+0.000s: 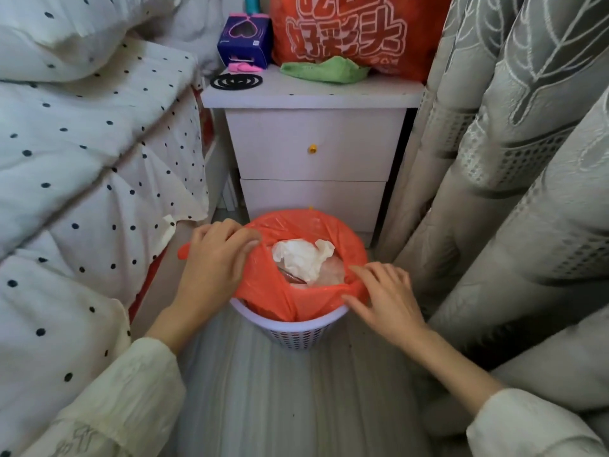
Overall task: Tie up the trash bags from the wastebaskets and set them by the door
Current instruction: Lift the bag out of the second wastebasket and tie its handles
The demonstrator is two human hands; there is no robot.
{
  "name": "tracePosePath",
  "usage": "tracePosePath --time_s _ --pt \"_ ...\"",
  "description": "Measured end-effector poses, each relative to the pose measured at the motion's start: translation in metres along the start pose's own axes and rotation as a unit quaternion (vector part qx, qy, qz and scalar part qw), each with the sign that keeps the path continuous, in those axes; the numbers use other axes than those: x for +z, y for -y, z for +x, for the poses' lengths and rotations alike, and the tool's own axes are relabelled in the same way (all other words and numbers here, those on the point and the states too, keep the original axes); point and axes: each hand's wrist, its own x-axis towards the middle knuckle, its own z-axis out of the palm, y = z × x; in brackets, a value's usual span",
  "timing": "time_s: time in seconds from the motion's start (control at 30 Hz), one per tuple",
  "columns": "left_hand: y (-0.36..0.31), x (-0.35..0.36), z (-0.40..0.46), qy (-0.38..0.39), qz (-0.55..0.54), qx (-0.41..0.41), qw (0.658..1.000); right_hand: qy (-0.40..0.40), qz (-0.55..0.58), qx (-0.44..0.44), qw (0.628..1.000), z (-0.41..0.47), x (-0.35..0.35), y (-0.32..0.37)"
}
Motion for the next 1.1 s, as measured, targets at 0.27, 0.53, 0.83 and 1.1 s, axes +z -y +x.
tracePosePath --time_s 0.27,0.53,0.83,1.1 --pt "0.007 0.002 -0.016 -0.001 -0.005 -0.031 0.999 0.018 0.362 0.338 0.869 -0.019 0.042 -0.024" --pt "0.001 0.000 -0.021 0.010 0.003 -0.044 0.999 0.077 0.726 0.505 0.460 0.028 0.047 -0.023" --pt "0.011 -0.003 -0.013 0.087 0.041 -0.065 0.993 -0.121 0.578 0.375 0.715 0.078 -0.014 -0.028" --pt "-0.001 -0.030 0.029 0.140 0.127 0.159 0.969 -0.123 0.586 0.210 0.773 0.128 -0.096 0.016"
